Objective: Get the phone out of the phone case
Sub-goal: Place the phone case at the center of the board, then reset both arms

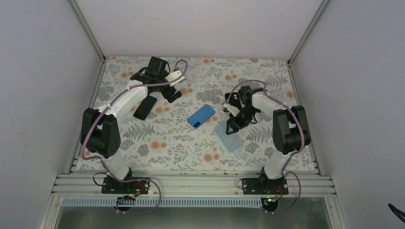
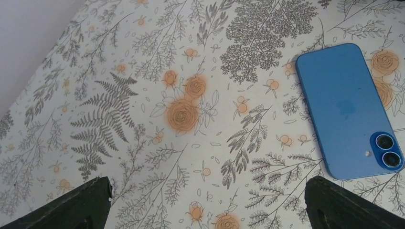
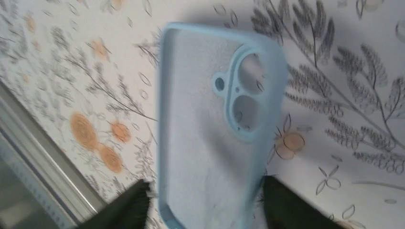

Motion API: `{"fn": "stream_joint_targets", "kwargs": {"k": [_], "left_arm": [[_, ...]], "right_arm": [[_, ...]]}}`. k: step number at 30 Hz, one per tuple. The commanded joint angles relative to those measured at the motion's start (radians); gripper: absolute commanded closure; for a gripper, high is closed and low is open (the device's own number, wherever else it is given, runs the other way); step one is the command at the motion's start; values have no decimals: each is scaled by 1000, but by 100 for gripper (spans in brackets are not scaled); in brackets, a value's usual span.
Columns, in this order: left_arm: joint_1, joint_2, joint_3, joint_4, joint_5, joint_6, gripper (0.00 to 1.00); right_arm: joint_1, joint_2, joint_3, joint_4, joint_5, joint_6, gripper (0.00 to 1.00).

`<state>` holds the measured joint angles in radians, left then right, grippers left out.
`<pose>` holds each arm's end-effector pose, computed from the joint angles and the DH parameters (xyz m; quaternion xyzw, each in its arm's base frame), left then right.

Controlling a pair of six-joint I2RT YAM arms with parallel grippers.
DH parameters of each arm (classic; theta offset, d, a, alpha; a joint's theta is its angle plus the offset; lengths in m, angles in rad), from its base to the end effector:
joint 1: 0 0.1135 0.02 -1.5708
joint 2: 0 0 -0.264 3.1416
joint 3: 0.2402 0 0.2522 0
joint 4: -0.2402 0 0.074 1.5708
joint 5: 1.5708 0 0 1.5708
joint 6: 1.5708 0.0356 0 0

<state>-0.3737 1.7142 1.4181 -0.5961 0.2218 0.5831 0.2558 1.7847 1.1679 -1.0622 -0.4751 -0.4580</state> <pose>0.3489 -0.1452 0.2761 0.4642 0.8150 -0.0692 0.3399 0.2853 0.0914 0.1737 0.3271 -0.9138 -0.2391 0.0286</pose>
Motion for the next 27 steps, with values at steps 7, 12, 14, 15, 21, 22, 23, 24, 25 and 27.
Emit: {"fn": "stream_joint_targets", "kwargs": {"k": [7,12,14,15,21,22,23,24,25,27], "left_arm": [[35,-14,70,-82,21,18,0],[155,-51,161,-98,53,-25,0],[246,-39,224,-128,102,-59,0],[292,-33,248,-142,137,-70,0],[491,-81,147,-34,88,-140,0],[504,-100,76,15,41,-142,0],[518,-120,16,67,-5,-145,0],[532,-140,-40,118,-39,-148,0],[545,-164,-90,164,-63,-149,0],[561,-198,-183,240,-75,-153,0]], "right_arm": [[-150,-194,173,23,291,-14,0],[-356,-230,426,195,448,95,0],[-441,-216,478,282,486,145,0],[-477,-206,493,311,495,167,0],[-544,-180,341,479,487,213,0],[-546,-182,279,513,482,211,0],[-546,-184,251,540,475,210,0],[-546,-189,201,567,463,211,0],[-547,-194,164,595,446,213,0],[-549,-205,112,636,412,221,0]]}}
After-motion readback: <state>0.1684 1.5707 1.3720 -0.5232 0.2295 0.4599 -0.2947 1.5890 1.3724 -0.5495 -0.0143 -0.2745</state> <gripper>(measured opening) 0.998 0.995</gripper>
